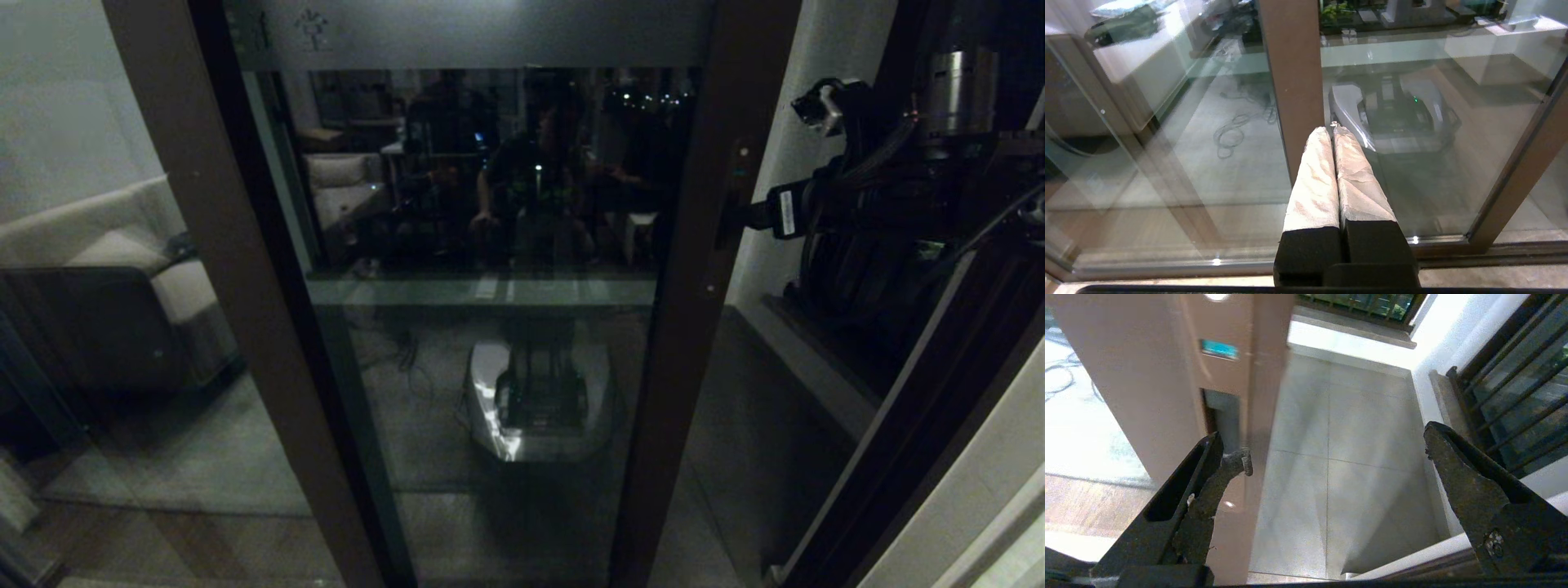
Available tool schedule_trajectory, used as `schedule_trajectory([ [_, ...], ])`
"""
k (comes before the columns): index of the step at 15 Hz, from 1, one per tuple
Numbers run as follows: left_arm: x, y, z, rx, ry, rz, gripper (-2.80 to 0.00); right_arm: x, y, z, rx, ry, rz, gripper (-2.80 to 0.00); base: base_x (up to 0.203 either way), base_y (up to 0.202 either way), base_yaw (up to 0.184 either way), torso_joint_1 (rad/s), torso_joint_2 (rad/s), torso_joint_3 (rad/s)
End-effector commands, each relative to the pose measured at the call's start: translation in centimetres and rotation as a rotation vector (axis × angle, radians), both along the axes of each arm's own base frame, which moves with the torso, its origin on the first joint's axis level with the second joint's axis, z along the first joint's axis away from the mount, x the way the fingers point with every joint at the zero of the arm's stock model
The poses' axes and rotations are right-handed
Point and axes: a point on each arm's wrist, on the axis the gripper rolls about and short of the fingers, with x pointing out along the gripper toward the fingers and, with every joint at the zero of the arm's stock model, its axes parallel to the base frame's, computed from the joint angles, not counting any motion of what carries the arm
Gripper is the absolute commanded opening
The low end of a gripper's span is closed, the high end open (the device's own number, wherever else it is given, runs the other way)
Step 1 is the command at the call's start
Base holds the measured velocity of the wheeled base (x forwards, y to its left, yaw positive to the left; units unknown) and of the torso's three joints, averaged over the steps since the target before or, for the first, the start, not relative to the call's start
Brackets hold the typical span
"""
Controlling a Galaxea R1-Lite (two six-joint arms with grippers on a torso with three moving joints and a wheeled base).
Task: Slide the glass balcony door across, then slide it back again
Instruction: Close the slid door
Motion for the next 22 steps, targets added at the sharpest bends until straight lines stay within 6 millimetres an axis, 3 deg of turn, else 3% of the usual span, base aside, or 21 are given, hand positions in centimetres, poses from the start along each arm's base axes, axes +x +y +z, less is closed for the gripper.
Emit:
schedule_trajectory([
  [1, 0.0, 0.0, 0.0, 0.001, 0.001, 0.000, -2.80, -1.1, -0.1, 1.1, 0.003, -0.027, 0.008, 0.00, 0.000, 0.000, 0.000, 0.000, 0.00, 0.000],
  [6, 0.0, 0.0, 0.0, 0.001, 0.001, 0.000, -2.80, -0.8, -0.1, 0.8, -0.001, -0.017, 0.011, 0.00, 0.000, 0.000, 0.000, 0.000, 0.00, 0.000],
  [17, 0.0, 0.0, 0.0, 0.001, 0.001, 0.000, -2.80, 2.1, 0.4, -2.1, -0.020, 0.056, 0.015, 0.00, 0.000, 0.000, 0.000, 0.000, 0.00, 0.000],
  [22, 0.0, 0.0, 0.0, 0.001, 0.001, 0.000, -2.80, 3.9, -0.4, -3.0, -0.022, 0.067, -0.019, 0.00, 0.000, 0.000, 0.000, 0.000, 0.00, 0.000],
])
